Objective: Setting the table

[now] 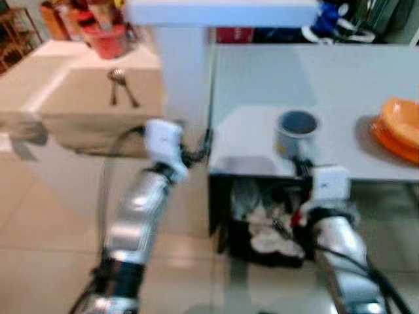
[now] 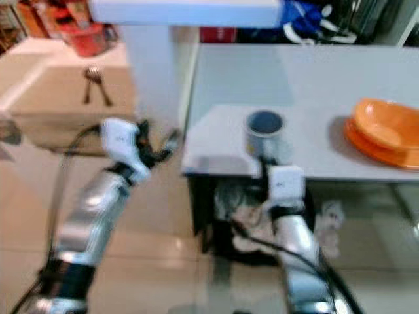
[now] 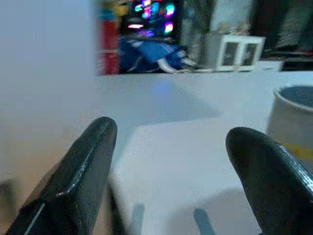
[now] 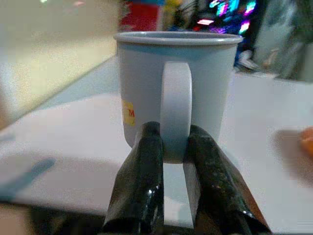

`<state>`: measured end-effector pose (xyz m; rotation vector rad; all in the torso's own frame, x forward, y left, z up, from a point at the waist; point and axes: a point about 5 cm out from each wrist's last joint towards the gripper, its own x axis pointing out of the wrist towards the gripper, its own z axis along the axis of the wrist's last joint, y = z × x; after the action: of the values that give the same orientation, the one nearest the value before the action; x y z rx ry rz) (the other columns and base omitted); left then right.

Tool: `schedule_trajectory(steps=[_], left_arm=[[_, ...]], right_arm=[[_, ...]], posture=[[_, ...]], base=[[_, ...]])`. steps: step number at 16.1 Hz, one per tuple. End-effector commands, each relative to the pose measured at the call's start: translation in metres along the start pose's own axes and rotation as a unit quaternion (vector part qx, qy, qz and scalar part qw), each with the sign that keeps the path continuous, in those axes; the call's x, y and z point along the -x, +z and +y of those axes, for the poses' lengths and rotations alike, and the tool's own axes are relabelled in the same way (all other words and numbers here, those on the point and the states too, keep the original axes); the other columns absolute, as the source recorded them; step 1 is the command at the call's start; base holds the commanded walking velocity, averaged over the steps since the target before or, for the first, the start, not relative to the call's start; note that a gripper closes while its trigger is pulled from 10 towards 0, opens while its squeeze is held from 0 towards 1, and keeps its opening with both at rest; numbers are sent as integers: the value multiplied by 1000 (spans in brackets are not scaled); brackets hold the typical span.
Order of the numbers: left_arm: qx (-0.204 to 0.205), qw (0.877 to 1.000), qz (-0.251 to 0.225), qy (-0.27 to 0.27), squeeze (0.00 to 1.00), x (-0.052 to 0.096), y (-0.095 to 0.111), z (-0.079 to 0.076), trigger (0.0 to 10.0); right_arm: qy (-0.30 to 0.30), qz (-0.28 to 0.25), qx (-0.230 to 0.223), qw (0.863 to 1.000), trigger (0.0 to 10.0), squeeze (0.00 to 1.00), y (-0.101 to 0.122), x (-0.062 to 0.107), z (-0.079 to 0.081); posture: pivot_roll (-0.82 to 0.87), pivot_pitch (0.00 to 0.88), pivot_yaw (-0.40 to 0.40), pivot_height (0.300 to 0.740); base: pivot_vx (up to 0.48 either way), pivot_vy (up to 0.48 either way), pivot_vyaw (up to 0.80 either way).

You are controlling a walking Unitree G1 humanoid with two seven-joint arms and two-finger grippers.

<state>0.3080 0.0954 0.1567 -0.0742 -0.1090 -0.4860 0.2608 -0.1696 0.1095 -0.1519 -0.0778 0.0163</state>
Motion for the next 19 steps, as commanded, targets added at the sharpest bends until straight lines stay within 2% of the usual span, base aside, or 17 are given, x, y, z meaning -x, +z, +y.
schedule_trajectory(steps=[1,4,6,7,14,19], left_arm=[[-15,1000,-13,8,0,1,8,9,10000],[-14,1000,-15,4,0,0,9,8,10000],[-13,1000,-16,3,0,0,9,7,10000],[-13,1000,-16,1,0,0,9,7,10000],[-12,1000,-13,-2,0,-3,8,3,10000],[-10,999,-15,-27,0,-1,7,-11,10000]], right_arm=[[11,-18,-6,1000,0,0,6,-3,7],[7,-21,-3,1000,0,0,7,-2,6],[-10,-75,10,997,0,0,29,-7,0],[-22,-83,9,996,0,0,34,-10,-5],[-43,-97,21,994,0,0,41,-13,-18],[-57,-99,26,993,0,0,42,-14,-24]], posture=[[-47,17,44,740],[-48,14,44,740],[-49,10,44,740],[-49,10,44,740],[-59,8,51,740],[-63,13,53,740]], base=[[266,-398,0],[266,-395,0],[268,-396,0],[266,-398,0],[274,-390,0],[285,-383,0]])
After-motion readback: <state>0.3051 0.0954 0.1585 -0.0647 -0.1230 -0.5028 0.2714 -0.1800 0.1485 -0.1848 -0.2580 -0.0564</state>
